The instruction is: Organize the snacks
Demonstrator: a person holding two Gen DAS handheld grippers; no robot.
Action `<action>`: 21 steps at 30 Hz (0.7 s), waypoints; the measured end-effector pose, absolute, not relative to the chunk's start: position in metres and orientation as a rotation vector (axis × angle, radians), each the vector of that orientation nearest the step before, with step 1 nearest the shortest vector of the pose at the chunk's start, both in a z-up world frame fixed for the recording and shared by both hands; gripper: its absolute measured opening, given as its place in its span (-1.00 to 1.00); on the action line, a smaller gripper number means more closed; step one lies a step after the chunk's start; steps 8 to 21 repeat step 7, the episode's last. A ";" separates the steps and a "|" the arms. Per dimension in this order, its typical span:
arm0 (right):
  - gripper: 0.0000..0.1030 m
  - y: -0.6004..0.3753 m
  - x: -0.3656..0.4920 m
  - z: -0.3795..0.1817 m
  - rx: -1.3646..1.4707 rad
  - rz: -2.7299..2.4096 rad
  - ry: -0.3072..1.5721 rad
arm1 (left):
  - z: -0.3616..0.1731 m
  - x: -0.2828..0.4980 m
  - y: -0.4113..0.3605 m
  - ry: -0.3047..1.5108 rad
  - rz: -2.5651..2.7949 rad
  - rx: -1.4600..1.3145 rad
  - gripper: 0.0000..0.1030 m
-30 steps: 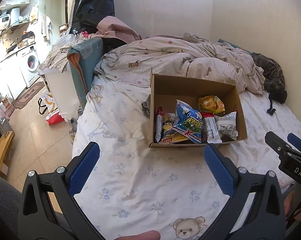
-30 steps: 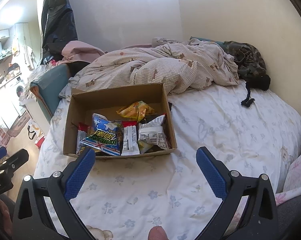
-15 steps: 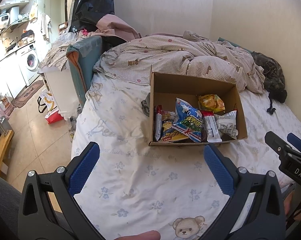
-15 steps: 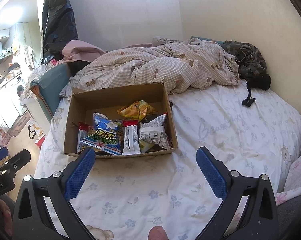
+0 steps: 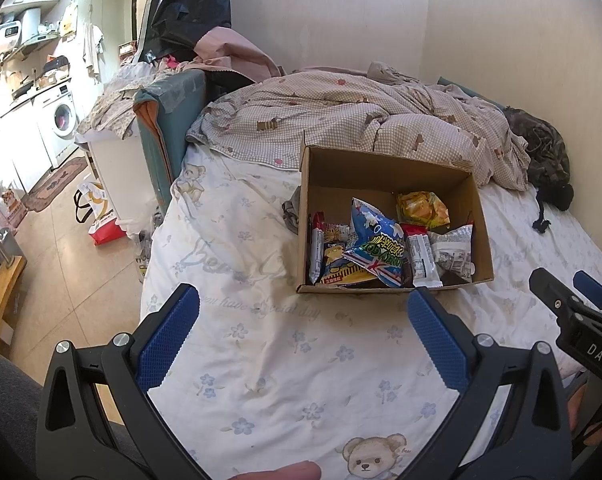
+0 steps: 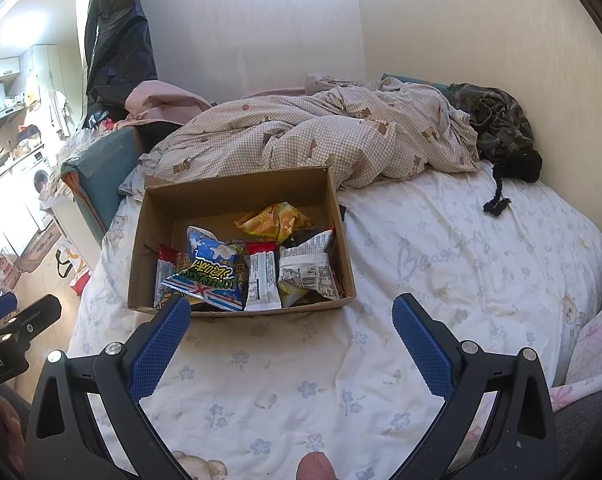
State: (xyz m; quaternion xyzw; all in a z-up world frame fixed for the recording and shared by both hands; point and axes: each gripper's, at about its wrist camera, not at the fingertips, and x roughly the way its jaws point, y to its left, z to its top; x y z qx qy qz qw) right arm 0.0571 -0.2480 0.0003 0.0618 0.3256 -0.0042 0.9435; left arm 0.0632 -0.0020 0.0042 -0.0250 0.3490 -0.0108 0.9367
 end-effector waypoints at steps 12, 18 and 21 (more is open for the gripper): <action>1.00 -0.249 0.058 0.002 0.130 -0.004 0.659 | 0.005 0.061 -0.005 0.709 -0.018 -0.041 0.99; 1.00 -0.249 0.058 0.002 0.130 -0.004 0.659 | 0.005 0.061 -0.005 0.709 -0.018 -0.041 0.99; 1.00 -0.249 0.058 0.002 0.130 -0.004 0.659 | 0.005 0.061 -0.005 0.709 -0.018 -0.041 0.99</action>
